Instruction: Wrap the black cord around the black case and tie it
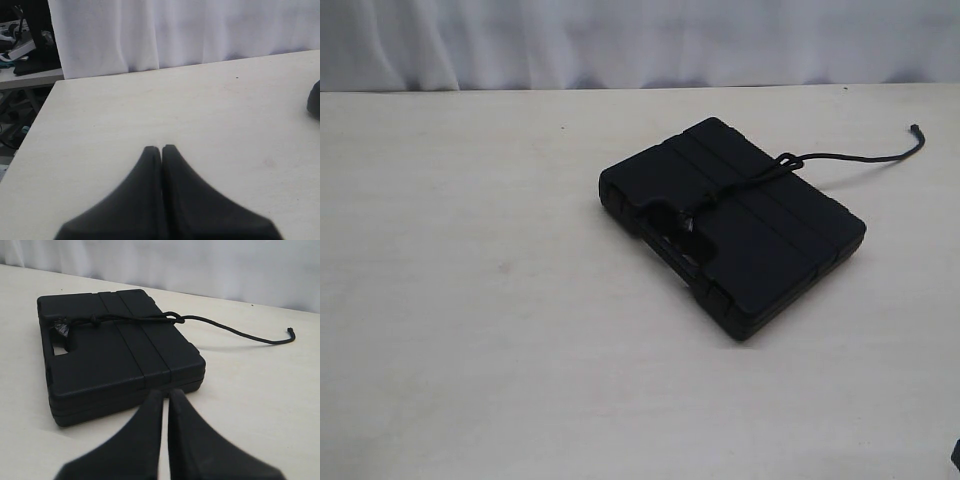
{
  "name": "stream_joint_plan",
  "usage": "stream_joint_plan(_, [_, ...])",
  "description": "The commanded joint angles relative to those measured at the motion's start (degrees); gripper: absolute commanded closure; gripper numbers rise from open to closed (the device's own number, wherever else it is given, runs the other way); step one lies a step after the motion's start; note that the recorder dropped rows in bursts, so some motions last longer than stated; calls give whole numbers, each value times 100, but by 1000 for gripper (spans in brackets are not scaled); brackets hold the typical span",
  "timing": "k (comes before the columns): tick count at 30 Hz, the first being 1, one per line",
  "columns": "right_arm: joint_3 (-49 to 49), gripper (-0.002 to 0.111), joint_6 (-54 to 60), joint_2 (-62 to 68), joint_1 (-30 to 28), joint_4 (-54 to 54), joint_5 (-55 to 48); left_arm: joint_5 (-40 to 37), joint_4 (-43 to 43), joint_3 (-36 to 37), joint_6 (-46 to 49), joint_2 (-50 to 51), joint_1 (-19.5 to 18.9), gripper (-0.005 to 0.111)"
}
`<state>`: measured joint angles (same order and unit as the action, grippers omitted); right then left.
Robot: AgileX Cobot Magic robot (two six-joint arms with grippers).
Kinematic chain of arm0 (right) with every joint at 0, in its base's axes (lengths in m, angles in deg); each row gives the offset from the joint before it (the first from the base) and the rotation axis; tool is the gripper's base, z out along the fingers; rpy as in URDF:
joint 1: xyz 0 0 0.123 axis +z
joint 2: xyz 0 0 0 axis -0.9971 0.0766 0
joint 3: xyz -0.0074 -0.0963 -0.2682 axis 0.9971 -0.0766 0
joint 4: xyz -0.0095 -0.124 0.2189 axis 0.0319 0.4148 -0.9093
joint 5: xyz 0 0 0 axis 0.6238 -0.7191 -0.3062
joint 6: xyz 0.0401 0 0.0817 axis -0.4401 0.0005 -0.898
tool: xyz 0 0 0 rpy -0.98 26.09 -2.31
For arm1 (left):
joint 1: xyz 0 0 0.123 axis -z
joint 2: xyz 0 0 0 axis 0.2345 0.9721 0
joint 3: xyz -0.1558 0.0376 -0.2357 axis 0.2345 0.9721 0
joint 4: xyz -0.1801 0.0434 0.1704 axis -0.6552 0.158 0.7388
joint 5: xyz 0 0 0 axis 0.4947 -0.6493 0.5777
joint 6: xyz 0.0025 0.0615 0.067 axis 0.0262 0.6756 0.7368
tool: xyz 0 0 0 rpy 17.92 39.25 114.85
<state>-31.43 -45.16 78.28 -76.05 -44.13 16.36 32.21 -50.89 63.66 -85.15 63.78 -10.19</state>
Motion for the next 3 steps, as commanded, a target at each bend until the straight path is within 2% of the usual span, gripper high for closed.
stream_joint_plan(1, [-18,104,-10,-30,-23,46,7,73,4,15,11,-21,-26,107])
stream_joint_plan(3, [-18,104,-10,-30,-23,46,7,73,4,15,11,-21,-26,107])
